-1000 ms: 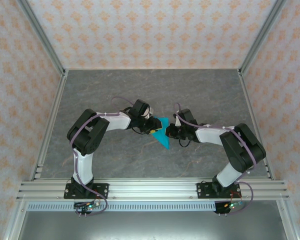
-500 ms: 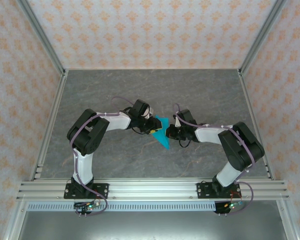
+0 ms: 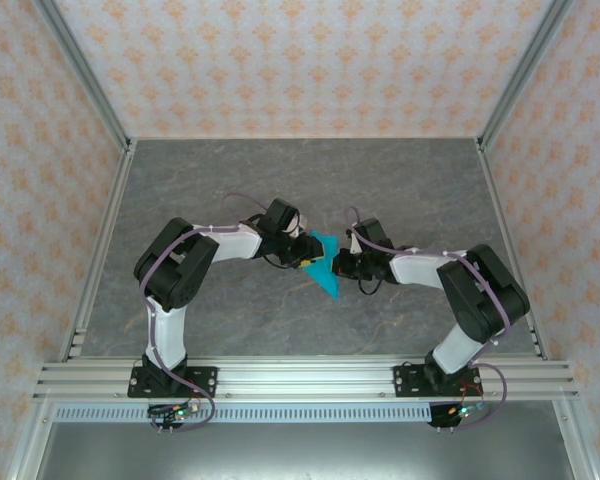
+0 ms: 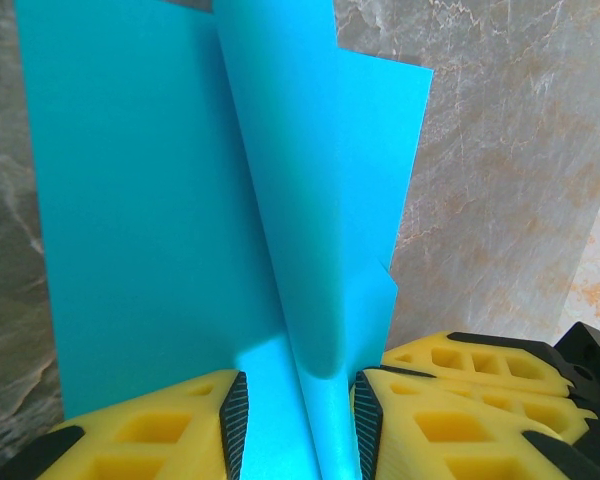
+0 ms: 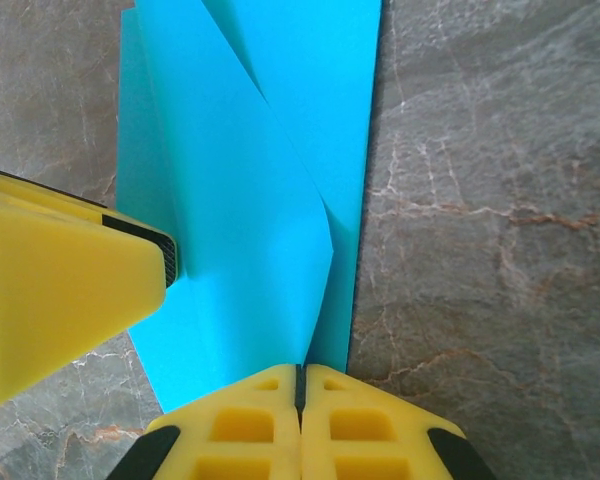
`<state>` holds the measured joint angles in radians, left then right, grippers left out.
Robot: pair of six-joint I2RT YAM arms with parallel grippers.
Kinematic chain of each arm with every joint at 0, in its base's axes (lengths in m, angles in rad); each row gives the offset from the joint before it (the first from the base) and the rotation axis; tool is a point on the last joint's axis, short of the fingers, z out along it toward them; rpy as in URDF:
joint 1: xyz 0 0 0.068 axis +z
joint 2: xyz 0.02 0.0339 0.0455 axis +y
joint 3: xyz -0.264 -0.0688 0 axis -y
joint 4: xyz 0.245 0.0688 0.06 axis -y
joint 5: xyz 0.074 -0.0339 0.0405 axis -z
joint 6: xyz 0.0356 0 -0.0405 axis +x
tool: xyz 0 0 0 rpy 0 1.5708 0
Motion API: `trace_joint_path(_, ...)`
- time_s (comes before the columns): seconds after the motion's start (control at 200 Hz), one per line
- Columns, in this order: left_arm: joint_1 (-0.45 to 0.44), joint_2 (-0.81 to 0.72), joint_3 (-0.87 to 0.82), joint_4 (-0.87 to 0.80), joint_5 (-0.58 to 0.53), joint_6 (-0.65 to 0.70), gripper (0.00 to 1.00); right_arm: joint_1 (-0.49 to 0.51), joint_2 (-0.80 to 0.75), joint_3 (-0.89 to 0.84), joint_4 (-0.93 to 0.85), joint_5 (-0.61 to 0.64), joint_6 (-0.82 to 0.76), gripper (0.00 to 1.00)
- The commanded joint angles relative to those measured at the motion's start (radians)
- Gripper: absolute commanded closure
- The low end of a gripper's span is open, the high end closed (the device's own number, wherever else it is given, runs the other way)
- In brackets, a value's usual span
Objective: Fold a paper plane with a square sheet of paper (fold left side to right side)
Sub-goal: Fourth fold the wing at the center of the table.
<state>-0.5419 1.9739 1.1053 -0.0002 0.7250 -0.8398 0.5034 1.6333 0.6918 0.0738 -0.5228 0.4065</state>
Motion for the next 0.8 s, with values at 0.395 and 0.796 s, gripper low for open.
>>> trace_joint_path(0.395, -0.007, -0.031, 0.011, -0.041, -0.023, 0.016, 0.67, -0.005, 0.052, 0.034, -0.079, 0.045, -0.04, 0.94)
trace_joint_path(0.796, -0.006, -0.045, 0.093, -0.098, -0.015, 0.043, 0.84, -0.004, 0.074, 0.025, -0.105, 0.048, -0.055, 0.98)
